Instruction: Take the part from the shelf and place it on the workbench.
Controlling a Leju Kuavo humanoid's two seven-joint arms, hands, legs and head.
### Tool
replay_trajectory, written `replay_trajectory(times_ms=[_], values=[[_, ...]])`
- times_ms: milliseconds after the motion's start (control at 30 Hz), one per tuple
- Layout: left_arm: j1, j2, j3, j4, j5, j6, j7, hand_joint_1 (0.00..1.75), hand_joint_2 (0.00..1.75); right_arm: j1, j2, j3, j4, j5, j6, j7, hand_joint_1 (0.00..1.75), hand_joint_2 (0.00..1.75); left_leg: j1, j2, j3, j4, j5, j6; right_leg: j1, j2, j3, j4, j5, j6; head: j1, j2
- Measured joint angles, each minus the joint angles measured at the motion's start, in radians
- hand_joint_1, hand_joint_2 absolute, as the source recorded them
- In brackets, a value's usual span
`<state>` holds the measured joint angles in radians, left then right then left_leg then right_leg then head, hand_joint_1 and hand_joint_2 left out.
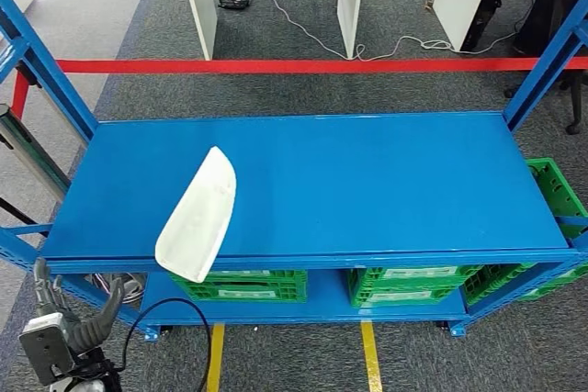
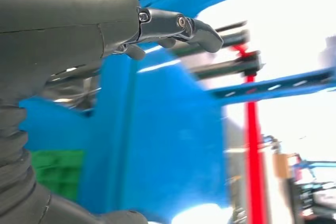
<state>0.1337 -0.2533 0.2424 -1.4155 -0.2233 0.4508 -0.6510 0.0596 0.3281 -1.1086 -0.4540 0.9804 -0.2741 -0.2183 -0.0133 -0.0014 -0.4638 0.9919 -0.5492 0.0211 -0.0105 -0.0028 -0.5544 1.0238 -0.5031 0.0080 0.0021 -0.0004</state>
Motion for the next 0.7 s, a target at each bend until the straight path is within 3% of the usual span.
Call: replay_trajectory(times_ms=[133,333,700], values=[[0.017,-0.002,-0.054,-0.105,-0.013,0.074,-0.015,0.0,1.75,-0.006,0.007,-0.029,0.0,0.028,-0.011,-0.006,0.0,1.75,0.0,0.0,0.0,0.0,0.0,0.0,0.0,0.0,0.0,0.0,0.0,0.0,0.0,0.0],[0.029,0.01,-0.155,-0.157,-0.159,0.143,-0.011,0.0,1.75,-0.012,0.013,-0.067,0.0,0.065,-0.012,-0.013,0.0,1.75,0.0,0.0,0.0,0.0,0.0,0.0,-0.001,0.0,0.0,0.0,0.0,0.0,0.0,0.0],[0.034,0.128,-0.359,-0.2,-0.422,0.182,0.102,0.0,1.75,-0.028,0.016,-0.152,0.0,0.139,0.019,-0.026,0.0,1.75,0.0,0.001,0.0,0.0,0.0,0.0,-0.001,0.001,0.0,0.0,0.0,0.0,0.0,0.0]])
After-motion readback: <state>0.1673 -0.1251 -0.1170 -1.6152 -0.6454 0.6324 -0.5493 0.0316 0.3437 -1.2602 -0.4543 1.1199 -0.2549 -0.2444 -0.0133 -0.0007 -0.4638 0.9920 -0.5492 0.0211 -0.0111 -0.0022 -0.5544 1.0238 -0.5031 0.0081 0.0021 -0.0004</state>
